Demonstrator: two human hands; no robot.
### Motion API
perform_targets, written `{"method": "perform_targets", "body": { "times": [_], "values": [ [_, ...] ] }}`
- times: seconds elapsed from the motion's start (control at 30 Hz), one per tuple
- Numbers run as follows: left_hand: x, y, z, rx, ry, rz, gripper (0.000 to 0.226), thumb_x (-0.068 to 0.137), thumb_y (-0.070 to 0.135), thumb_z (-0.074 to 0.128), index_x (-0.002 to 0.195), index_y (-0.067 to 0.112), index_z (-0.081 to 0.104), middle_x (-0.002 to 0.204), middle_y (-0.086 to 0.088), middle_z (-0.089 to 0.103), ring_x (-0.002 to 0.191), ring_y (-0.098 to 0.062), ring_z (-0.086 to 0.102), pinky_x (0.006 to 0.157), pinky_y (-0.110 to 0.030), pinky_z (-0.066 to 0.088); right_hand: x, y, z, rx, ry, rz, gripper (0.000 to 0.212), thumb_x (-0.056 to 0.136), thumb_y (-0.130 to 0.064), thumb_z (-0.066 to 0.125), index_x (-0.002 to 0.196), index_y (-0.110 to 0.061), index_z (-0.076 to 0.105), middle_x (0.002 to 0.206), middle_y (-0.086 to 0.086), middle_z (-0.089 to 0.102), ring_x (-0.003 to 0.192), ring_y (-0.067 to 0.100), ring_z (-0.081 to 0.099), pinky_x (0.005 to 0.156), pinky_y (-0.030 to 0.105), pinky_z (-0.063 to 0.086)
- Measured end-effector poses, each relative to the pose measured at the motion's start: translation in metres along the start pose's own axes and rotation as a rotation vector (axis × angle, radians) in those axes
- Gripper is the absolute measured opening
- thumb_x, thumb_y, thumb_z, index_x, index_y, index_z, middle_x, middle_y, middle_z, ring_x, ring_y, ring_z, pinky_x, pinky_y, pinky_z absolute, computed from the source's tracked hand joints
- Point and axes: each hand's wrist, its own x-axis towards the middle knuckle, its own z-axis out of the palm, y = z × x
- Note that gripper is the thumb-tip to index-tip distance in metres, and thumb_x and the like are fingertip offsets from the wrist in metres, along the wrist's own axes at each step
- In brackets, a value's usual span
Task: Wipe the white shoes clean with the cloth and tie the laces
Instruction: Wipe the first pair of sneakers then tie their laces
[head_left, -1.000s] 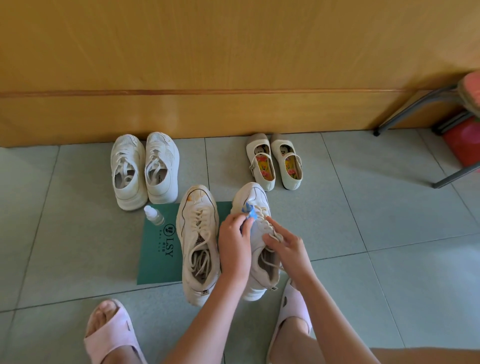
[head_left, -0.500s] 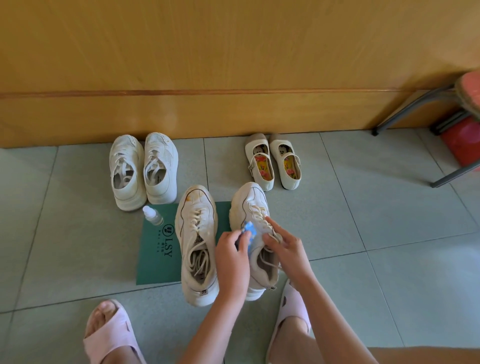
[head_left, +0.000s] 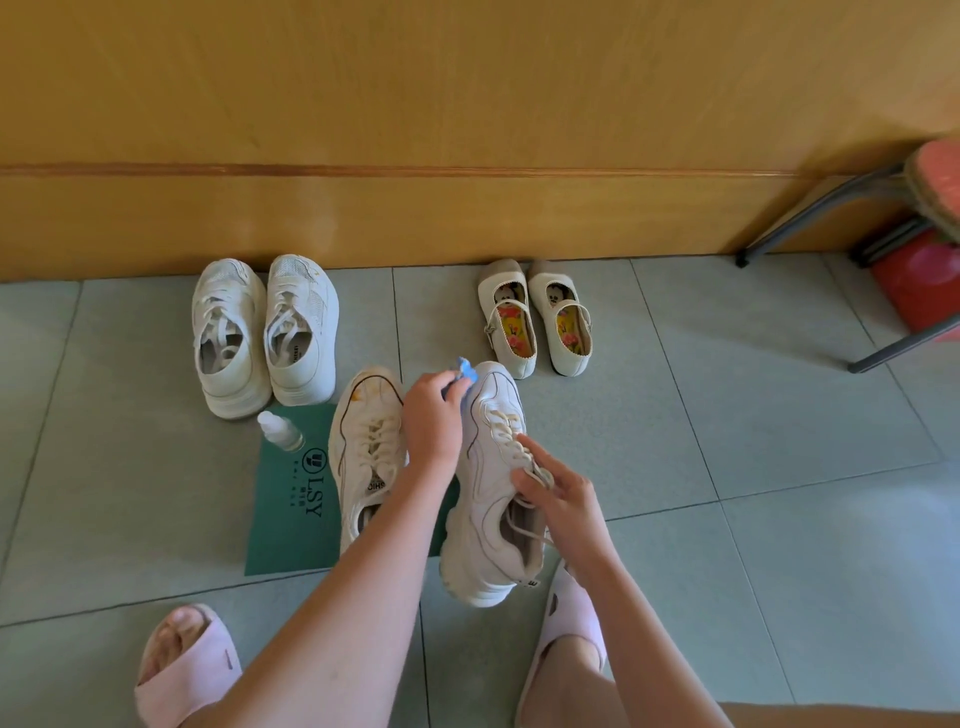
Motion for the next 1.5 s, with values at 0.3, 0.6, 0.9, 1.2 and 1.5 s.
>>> {"method": "perform_targets", "body": {
  "times": [0.3,0.6,0.9,1.2,1.5],
  "values": [
    [-0.065,-0.004,-0.001,-0.067,0.1,-0.027,0.017,0.091,0.018,0.06,0.098,0.007,0.07,0.087,0.0,0.062,0.075,-0.011,0.056,0.068,-0.011,0.037,-0.004,-0.005,-0.006,0.135,0.004,0.012,0.039,0.09,-0.013,0.06,0.125,-0.031,0.059,0.115,-0.002,0.068,0.1,0.01,0.066,0.082,0.027,0.055],
    [-0.112,-0.011,-0.007,-0.193,0.039,-0.061,0.016,0.09,0.021,0.061,0.098,0.01,0.07,0.088,0.002,0.065,0.081,-0.003,0.059,0.071,-0.012,0.044,-0.006,-0.006,-0.009,0.066,0.013,0.009,0.041,0.093,-0.019,0.056,0.133,-0.027,0.052,0.121,-0.001,0.064,0.105,0.01,0.063,0.084,0.024,0.055],
    [-0.148,-0.013,-0.017,-0.183,0.057,0.009,0.006,0.087,0.014,0.065,0.091,0.015,0.069,0.08,0.008,0.06,0.078,-0.006,0.058,0.067,-0.013,0.045,-0.005,-0.008,-0.004,0.012,0.021,0.002,0.04,0.092,-0.021,0.058,0.131,-0.032,0.054,0.126,-0.001,0.061,0.108,0.011,0.061,0.085,0.028,0.056],
    [-0.184,-0.013,-0.021,-0.311,0.044,-0.107,0.019,0.088,0.017,0.064,0.084,0.035,0.061,0.083,0.006,0.061,0.078,-0.009,0.06,0.069,-0.017,0.049,-0.005,-0.009,-0.001,-0.093,0.038,0.005,0.04,0.093,-0.028,0.056,0.131,-0.038,0.051,0.127,-0.001,0.061,0.104,0.012,0.062,0.082,0.031,0.057],
    [-0.211,-0.006,-0.014,-0.401,0.13,-0.297,0.016,0.087,0.011,0.063,0.081,0.026,0.061,0.084,-0.003,0.056,0.078,-0.008,0.055,0.063,-0.011,0.044,-0.006,-0.013,0.004,-0.15,0.053,0.01,0.04,0.093,-0.027,0.055,0.131,-0.039,0.05,0.126,0.003,0.061,0.1,0.015,0.065,0.077,0.027,0.057]
  ]
}}
